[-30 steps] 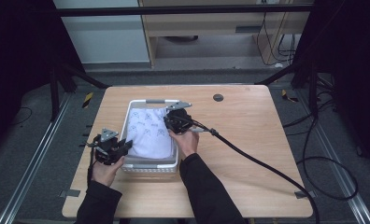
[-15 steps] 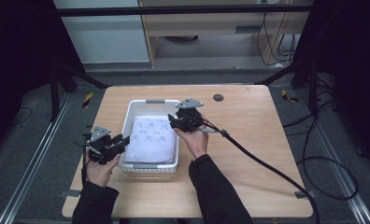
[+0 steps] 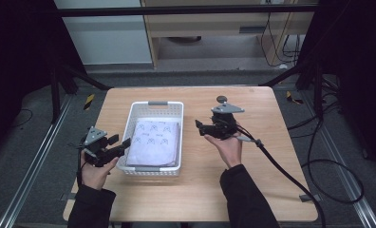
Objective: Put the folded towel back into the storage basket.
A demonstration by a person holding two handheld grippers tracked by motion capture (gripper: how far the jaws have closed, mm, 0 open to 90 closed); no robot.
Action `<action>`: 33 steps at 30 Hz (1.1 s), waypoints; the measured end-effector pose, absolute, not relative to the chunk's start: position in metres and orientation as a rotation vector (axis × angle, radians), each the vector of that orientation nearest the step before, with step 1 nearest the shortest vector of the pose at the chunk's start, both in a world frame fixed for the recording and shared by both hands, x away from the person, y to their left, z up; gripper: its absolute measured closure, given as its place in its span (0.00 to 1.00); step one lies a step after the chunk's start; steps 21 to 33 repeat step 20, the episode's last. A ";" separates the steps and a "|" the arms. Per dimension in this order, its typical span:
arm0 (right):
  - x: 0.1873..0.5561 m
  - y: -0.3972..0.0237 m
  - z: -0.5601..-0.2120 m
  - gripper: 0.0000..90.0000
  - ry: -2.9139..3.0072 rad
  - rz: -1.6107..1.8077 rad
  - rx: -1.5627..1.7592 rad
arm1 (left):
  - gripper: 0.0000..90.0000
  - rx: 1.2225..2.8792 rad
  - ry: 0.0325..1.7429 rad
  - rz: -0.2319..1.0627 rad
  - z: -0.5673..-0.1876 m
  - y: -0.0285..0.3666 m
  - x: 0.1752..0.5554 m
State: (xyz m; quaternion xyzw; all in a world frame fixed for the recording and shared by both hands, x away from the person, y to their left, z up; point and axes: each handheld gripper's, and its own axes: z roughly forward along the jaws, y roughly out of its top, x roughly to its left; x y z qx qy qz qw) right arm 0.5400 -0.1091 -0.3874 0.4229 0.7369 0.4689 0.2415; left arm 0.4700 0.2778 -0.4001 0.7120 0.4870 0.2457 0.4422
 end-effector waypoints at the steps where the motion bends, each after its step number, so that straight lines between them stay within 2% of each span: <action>1: 0.537 -0.116 -0.387 0.25 2.011 1.286 1.157 | 0.45 1.769 1.205 0.612 -0.401 0.279 0.470; 9: 0.512 -0.171 -0.393 0.21 1.974 1.300 1.212 | 0.38 1.771 1.212 0.628 -0.403 0.291 0.471; 15: 0.492 -0.213 -0.410 0.20 1.942 1.308 1.271 | 0.35 1.776 1.220 0.636 -0.407 0.307 0.472; 20: 0.478 -0.243 -0.427 0.20 1.940 1.279 1.316 | 0.38 1.745 1.255 0.648 -0.408 0.324 0.471; 33: 0.478 -0.243 -0.427 0.20 1.940 1.279 1.316 | 0.38 1.745 1.255 0.648 -0.408 0.324 0.471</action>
